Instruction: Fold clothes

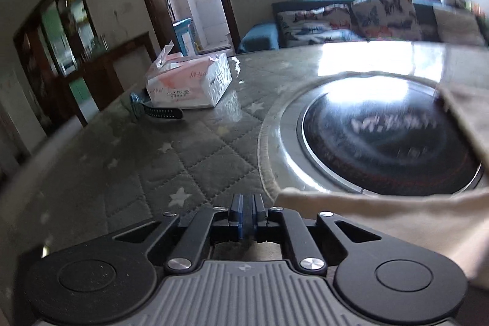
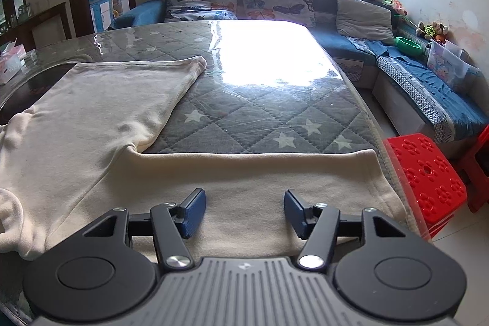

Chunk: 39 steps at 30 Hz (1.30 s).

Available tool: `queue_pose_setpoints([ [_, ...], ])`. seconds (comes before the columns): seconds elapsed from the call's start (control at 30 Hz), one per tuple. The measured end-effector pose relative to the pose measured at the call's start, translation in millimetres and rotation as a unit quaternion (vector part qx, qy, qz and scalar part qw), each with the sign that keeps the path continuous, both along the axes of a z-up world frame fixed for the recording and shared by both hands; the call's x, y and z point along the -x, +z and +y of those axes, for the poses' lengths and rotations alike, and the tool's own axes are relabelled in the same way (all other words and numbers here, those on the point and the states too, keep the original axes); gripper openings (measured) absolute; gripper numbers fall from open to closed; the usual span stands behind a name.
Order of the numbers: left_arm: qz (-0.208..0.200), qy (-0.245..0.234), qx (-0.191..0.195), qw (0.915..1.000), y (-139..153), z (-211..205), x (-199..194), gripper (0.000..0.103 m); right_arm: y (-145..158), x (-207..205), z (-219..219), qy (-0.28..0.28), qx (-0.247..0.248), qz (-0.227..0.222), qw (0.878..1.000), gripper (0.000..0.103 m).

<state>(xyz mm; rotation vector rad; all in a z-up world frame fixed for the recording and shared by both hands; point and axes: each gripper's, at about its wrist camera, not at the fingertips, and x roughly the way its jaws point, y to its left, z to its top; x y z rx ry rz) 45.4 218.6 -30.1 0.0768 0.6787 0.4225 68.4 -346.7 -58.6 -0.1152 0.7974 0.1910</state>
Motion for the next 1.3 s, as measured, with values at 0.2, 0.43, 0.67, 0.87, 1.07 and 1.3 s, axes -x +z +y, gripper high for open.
queue_pose_setpoints([
  [0.2,-0.009,-0.035,0.022,0.9991,10,-8,17,0.057,12,-1,14,0.028,0.008,-0.006,1.0,0.059],
  [0.43,-0.012,-0.038,0.028,0.9988,7,-12,30,0.081,35,-2,65,0.124,0.004,-0.019,0.992,0.059],
  [0.67,-0.017,-0.028,0.042,0.9986,5,-8,39,0.086,45,1,148,0.264,0.018,-0.018,0.964,0.059],
  [0.87,-0.005,-0.036,0.057,0.9977,-1,-6,40,0.064,46,9,215,0.363,0.034,-0.011,0.931,0.059],
  [1.07,-0.011,-0.066,0.049,0.9965,0,-10,33,0.007,39,24,256,0.423,0.035,0.001,0.906,0.059],
  [1.3,-0.064,-0.036,-0.01,0.9972,17,-5,33,0.004,27,31,285,0.45,0.018,0.019,0.892,0.059],
])
